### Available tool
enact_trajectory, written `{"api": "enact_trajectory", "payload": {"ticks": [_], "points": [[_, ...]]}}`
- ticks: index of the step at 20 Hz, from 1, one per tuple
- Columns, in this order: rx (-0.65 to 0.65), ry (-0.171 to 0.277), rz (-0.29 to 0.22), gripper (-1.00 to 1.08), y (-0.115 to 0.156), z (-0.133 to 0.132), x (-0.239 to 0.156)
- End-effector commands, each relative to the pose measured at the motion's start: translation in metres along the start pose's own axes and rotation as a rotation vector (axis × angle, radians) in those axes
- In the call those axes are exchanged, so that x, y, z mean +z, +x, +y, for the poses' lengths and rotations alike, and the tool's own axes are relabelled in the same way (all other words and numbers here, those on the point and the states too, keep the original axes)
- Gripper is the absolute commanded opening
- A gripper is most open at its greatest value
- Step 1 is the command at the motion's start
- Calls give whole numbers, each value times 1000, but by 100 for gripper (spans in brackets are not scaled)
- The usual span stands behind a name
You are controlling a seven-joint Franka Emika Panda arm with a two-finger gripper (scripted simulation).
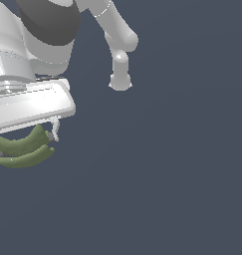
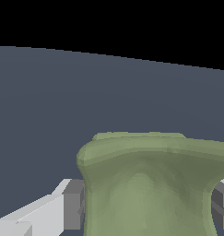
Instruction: Pick up the object and move it to a goal position.
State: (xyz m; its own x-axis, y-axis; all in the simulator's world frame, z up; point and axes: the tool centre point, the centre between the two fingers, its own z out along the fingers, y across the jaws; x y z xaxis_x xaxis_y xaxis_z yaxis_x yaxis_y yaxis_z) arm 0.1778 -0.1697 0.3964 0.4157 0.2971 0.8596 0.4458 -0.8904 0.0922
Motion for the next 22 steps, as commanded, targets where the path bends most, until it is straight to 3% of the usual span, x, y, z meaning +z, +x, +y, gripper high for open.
{"api": "enact_trajectory", "payload": {"ticks": [1,13,22], "points": [[-1,-4,51,-100,9,8,-15],[-2,-15,275,-100,38,43,-86],[0,-17,378,-100,44,59,-120]]}}
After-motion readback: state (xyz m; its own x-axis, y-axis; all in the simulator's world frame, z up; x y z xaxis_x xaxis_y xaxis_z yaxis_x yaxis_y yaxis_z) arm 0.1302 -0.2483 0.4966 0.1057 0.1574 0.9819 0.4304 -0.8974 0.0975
